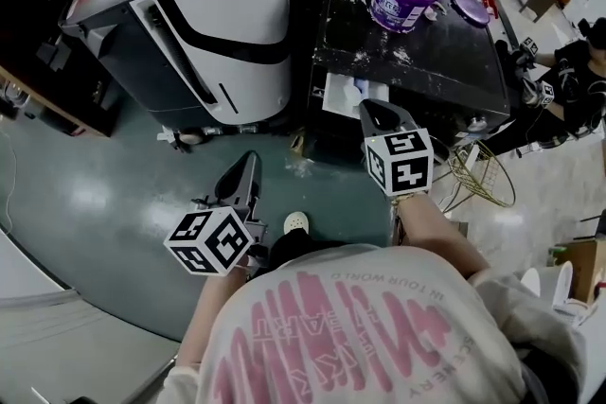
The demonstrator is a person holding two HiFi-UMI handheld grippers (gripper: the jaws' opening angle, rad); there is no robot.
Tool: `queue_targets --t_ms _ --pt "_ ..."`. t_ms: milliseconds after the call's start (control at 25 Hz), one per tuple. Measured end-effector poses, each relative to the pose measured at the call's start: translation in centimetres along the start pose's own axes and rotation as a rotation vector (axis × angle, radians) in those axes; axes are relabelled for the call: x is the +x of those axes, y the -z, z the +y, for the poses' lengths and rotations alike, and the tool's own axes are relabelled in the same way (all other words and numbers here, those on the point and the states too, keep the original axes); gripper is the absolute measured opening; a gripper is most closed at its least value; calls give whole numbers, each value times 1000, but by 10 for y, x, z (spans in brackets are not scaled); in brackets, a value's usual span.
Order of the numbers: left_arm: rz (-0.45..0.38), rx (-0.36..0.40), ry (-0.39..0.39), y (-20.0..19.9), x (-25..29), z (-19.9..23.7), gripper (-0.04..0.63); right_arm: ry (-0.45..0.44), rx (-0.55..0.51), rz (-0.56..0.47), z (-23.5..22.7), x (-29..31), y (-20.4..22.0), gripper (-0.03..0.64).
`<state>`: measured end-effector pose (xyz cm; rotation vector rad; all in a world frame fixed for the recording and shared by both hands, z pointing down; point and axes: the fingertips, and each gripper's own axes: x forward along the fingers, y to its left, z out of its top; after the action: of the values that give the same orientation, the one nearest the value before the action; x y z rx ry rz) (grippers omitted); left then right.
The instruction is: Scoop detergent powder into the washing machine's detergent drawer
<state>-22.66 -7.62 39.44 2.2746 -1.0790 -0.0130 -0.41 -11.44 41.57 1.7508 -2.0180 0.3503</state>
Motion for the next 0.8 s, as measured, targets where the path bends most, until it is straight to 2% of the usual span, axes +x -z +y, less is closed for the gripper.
queue_targets --t_ms 240,440,640,800 --pt "93 40 31 19 21 -13 0 -22 242 -79 -6 -17 3 3" --pt "108 75 64 28 35 -31 1 -60 463 -127 -12 -36 8 2" --pt "109 118 106 29 42 -60 1 -109 600 -155 -14 -52 9 2" --pt "101 151 130 29 46 -82 0 -144 618 -174 -9 -66 6 2"
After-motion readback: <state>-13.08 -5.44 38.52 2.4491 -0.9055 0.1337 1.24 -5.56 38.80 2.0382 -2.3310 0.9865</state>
